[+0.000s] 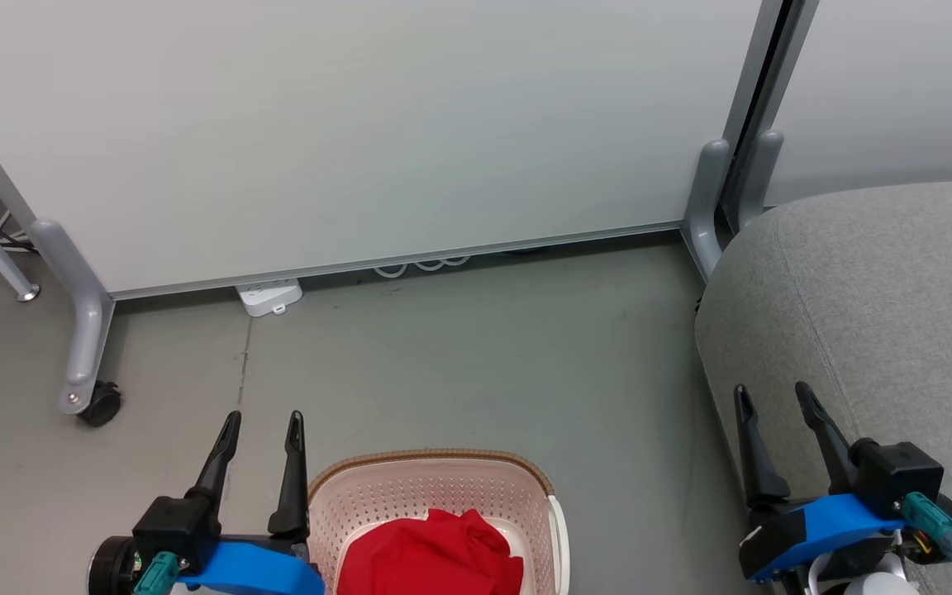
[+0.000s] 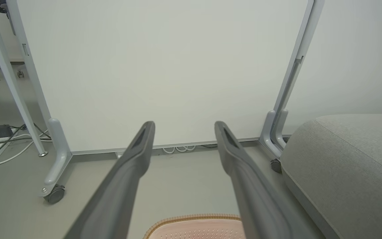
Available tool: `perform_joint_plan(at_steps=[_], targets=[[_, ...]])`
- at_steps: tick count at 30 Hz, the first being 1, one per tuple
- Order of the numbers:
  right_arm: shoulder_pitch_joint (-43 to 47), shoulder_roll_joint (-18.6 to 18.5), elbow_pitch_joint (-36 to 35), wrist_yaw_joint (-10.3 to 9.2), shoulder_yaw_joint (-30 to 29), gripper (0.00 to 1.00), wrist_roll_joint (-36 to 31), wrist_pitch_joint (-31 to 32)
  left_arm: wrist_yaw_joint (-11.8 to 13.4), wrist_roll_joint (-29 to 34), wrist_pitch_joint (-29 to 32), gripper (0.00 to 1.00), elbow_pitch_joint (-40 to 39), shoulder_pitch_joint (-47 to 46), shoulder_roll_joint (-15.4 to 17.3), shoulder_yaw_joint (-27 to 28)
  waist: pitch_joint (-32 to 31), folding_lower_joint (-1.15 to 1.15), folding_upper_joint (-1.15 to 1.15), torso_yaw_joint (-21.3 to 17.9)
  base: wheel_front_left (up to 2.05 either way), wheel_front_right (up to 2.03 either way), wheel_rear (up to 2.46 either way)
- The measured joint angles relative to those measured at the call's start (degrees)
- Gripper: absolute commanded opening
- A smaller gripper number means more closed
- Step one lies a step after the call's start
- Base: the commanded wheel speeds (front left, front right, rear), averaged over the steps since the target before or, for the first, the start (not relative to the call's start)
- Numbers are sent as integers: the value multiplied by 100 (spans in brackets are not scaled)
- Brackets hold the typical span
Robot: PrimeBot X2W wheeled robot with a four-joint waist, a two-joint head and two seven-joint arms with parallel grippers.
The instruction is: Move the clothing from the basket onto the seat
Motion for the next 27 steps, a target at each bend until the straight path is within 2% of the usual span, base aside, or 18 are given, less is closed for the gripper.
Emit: perform_joint_plan(at_steps=[6,27], targets=[[-10,-1,4,0,7,100,-219,-35,32,177,-56,100,2,-30,1,-37,20,0,0,-7,0,0,0],[-135,-2,-86,0,20,100,-211,-74,32,171,-59,100,36,-103,3,-82,244,0,0,-8,0,0,0]])
